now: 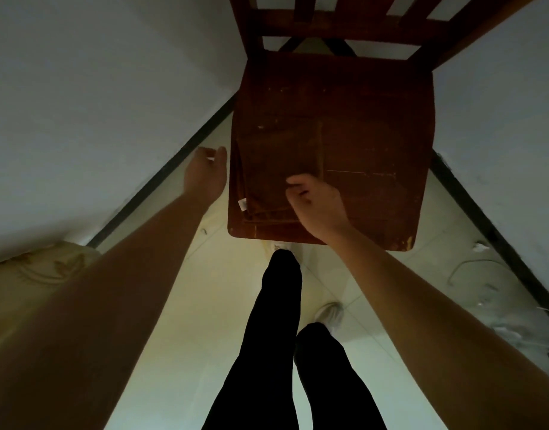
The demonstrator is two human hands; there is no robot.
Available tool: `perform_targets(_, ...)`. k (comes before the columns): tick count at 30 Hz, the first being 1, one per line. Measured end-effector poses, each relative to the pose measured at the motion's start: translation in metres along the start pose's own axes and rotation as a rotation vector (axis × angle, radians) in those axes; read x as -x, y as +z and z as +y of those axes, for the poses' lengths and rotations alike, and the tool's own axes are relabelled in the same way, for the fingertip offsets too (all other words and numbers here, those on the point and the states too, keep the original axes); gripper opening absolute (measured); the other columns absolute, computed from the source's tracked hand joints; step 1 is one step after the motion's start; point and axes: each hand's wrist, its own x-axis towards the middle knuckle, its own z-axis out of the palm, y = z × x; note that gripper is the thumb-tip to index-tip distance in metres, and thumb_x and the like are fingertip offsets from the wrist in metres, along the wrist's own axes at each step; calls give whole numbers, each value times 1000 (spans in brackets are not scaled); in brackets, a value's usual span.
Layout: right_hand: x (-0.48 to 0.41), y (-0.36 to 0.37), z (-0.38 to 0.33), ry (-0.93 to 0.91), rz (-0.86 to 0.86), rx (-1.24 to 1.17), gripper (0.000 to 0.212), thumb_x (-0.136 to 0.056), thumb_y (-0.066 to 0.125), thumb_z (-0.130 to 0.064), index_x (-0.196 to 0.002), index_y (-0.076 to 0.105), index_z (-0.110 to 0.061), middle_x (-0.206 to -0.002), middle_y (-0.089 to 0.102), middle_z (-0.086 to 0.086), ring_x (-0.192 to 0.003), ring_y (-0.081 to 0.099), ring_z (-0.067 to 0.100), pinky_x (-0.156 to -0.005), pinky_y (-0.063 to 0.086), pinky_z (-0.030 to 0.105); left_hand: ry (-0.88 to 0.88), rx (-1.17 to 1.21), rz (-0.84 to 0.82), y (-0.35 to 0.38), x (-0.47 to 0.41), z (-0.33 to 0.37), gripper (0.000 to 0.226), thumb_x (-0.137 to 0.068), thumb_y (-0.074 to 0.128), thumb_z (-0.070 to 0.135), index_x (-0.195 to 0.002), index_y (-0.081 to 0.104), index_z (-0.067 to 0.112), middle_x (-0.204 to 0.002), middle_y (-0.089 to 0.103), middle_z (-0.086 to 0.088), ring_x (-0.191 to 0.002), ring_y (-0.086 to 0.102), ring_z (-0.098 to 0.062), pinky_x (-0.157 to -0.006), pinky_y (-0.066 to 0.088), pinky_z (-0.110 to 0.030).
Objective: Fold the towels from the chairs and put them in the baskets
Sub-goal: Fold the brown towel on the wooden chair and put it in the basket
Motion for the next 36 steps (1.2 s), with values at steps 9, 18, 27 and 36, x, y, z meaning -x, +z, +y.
perform_targets(9, -33, -34, 29, 399, 128, -356, 55, -85, 63, -42, -138, 53, -28, -127, 61, -2, -114, 60, 21, -99, 51, 44, -128, 204, -240, 35, 5, 9, 79, -75, 75, 59, -135, 51, 13, -126, 62, -1, -111, 63, -22, -96, 54, -41)
perform_targets(18, -10, -35, 21, 428, 47, -633, 15, -87, 66, -25, -102, 70, -23, -109, 70, -1, -102, 65, 18, -79, 52, 33, -238, 562, -482, 23, 25, -1, 49, -79, 78, 20, -125, 61, 16, -114, 72, 0, -100, 71, -19, -80, 59, -32)
perform_targets(27, 118, -130, -43, 213, 60, -725, 22, -89, 65, -22, -110, 72, -24, -111, 74, 0, -105, 69, 19, -87, 57, 39, 25, 644, -553, -43, 171, 84, 52, -82, 76, 22, -131, 59, 24, -120, 71, -1, -105, 70, -20, -85, 59, -36)
perform_targets(36, 342, -264, -164, -164, 278, -688, 17, -91, 61, -18, -107, 67, -17, -98, 72, 0, -89, 69, 15, -76, 55, 32, 386, 696, -493, -137, 414, 197, 39, -90, 70, 27, -126, 58, 28, -116, 70, 3, -97, 70, -13, -74, 60, -34)
